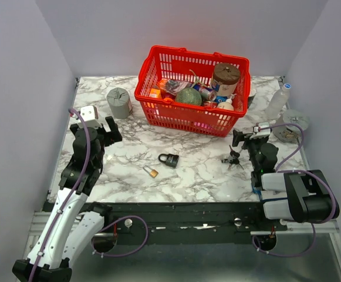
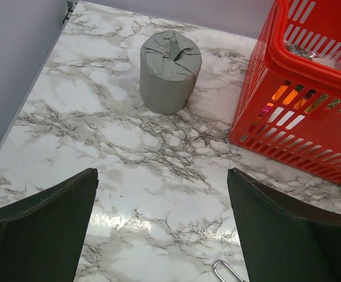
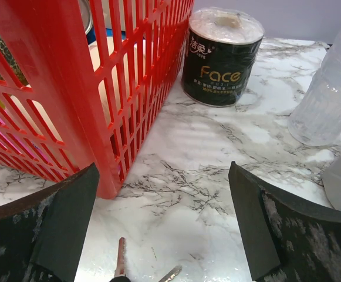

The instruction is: Unlock with the key

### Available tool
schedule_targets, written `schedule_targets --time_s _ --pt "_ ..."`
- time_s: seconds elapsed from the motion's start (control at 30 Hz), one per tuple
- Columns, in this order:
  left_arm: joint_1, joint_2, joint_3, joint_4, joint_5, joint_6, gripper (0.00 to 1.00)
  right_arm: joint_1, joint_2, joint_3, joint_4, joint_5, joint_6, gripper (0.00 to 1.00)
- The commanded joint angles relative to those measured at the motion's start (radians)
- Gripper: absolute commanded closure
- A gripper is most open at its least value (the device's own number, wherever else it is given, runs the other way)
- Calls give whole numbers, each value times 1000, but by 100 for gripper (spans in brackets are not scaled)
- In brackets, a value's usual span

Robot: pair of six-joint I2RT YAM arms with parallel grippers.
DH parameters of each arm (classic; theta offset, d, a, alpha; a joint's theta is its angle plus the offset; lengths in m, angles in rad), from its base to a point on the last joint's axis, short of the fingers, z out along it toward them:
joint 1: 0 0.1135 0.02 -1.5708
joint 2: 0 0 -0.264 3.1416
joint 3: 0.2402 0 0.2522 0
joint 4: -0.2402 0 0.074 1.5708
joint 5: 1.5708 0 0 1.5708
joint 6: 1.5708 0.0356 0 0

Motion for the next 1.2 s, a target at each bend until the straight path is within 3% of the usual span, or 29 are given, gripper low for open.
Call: schedule_targets --time_s 0.0,0.27,0.5,0.6,0.63,0.73,0.83,1.0,1.03,1.17 --pt "-1 -23 15 -12 25 -16 1 -7 0 2 64 24 -19 0" --pt "-1 -27 12 -16 42 -7 1 -7 -32 -45 125 167 25 0" --pt "-2 -36 14 -21 45 -19 1 -7 -391 -137 39 269 77 0" --pt "-1 -39 12 -24 42 -19 1 -8 -657 -95 -274 343 270 0" --pt "-2 -40 11 -24 39 -19 1 -9 -722 -29 -537 359 394 0" --pt "-2 -39 11 -28 42 -23 1 -9 -897 40 -854 307 459 0" --pt "-2 -39 11 -28 56 -27 1 -9 -1019 48 -947 189 459 0" --pt "-4 -36 11 -30 77 -30 1 -7 -1055 144 -1185 97 507 5" --pt "-4 -36 11 -31 80 -32 1 -7 -1042 168 -1302 103 524 8" --pt "-4 -27 5 -35 88 -30 1 -9 -875 290 -1519 112 519 13"
